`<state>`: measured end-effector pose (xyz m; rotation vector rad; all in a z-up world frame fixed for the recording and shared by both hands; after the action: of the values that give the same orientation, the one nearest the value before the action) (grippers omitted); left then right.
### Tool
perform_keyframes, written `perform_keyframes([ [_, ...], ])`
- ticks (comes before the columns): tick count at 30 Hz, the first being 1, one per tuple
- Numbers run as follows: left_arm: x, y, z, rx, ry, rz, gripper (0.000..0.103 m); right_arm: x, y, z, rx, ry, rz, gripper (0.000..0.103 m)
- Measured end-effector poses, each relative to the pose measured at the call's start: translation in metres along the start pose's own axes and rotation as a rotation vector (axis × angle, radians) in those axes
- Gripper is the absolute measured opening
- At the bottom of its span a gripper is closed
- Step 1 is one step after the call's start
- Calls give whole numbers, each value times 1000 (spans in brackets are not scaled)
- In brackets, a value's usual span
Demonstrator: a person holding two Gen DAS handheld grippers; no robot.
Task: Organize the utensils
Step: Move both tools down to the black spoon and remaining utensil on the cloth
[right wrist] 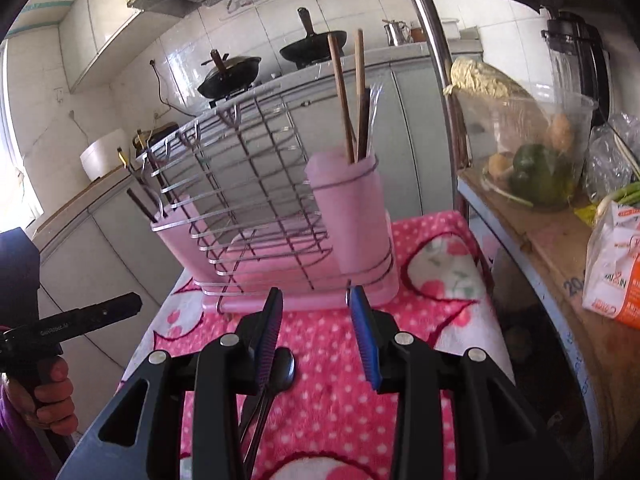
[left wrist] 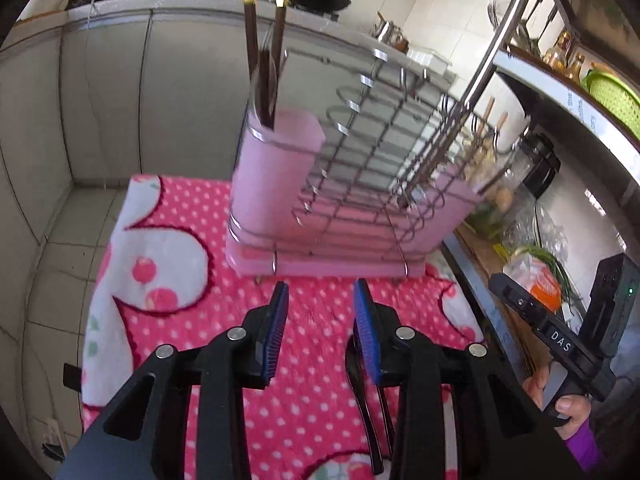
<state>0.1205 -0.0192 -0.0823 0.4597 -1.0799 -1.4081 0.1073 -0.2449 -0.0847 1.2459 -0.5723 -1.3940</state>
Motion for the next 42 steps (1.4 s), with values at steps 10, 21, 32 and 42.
perform_keyframes([
  [10,20,-92,-49,-353,-17,-41,25,-2,-61,-6,-229,70,-128,35],
  [21,29,-115,-80,-402,94,-148,11,5,-71,-8,-267,65,-143,35],
  [32,-29,-92,-50,-335,188,1,2,-10,-87,-26,-345,100,-154,35],
  [42,-49,-88,-55,-448,138,43,21,-23,-101,-38,-406,95,-115,35],
])
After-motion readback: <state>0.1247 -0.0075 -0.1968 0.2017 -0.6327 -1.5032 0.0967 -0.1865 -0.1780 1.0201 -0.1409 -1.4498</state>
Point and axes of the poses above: each gripper's, at about its wrist camera, not at the fingertips, and z roughly against the way its jaws point, x to its right, y to its top, the point moved 10 cm from there along -z, roughly the way its jaws point, and after that the axes turned 15 degrees about x, right-handed, at the moved point
